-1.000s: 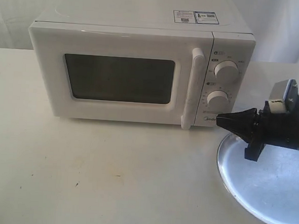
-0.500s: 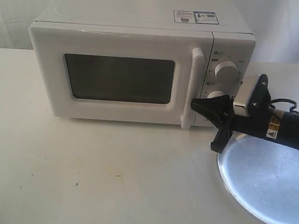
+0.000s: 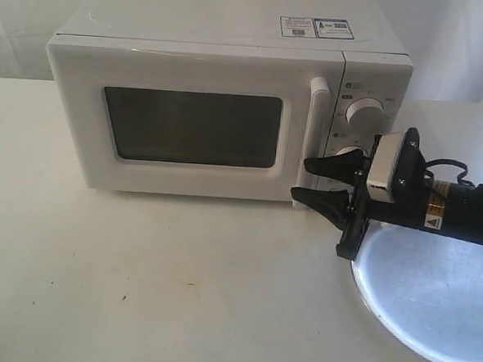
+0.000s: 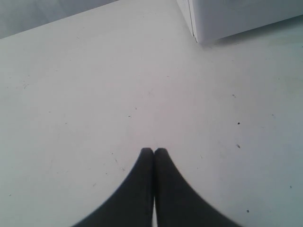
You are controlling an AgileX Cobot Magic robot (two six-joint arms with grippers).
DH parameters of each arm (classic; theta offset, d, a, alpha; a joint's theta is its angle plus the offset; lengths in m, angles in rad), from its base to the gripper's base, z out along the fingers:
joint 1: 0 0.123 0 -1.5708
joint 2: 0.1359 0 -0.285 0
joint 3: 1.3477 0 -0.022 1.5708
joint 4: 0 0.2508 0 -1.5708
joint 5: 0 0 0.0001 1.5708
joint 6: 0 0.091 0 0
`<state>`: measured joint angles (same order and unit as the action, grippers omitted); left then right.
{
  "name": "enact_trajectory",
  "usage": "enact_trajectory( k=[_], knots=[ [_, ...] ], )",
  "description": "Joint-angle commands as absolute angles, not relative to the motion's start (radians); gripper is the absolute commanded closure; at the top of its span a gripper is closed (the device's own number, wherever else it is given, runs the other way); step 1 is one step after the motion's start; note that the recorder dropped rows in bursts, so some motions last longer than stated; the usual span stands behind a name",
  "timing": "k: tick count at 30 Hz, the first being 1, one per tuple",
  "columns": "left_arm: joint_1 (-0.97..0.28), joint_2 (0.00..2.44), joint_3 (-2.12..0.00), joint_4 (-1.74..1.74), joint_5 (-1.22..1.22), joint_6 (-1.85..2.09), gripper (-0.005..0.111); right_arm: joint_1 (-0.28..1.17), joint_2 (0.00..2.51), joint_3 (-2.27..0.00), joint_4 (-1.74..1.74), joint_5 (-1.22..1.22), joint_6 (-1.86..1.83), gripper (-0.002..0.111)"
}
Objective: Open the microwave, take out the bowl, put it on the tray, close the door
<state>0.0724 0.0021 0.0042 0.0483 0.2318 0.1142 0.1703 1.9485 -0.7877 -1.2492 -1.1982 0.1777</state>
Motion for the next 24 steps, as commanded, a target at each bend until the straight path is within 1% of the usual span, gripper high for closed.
enact_trajectory(
  k=[1,4,7,11,15,21,24],
  knots=[
    [0.069,0.0,0.0,0.045,0.233,0.109,0.107,0.168,1.885,-0.795,-1.211,-1.084,0.291,0.061],
    [0.069,0.0,0.0,0.045,0.233,0.109,0.107,0.168,1.813,-0.79,-1.286,-0.999,0.372,0.061],
    [0.069,0.0,0.0,0.045,0.233,0.109,0.107,0.168,1.769,-0.79,-1.278,-0.992,0.406,0.061],
    [0.069,0.0,0.0,0.045,0.233,0.109,0.107,0.17,1.791,-0.796,-1.118,-0.992,0.359,0.061],
    [0.069,0.0,0.0,0.045,0.233,0.109,0.107,0.187,1.853,-0.84,-1.101,-1.02,0.368,0.061],
    [0.069,0.0,0.0,0.045,0.233,0.109,0.107,0.304,1.921,-0.926,-1.149,-0.959,0.407,0.061],
    [0.069,0.0,0.0,0.045,0.233,0.109,0.107,0.345,1.926,-0.95,-1.149,-0.94,0.394,0.067]
  ],
)
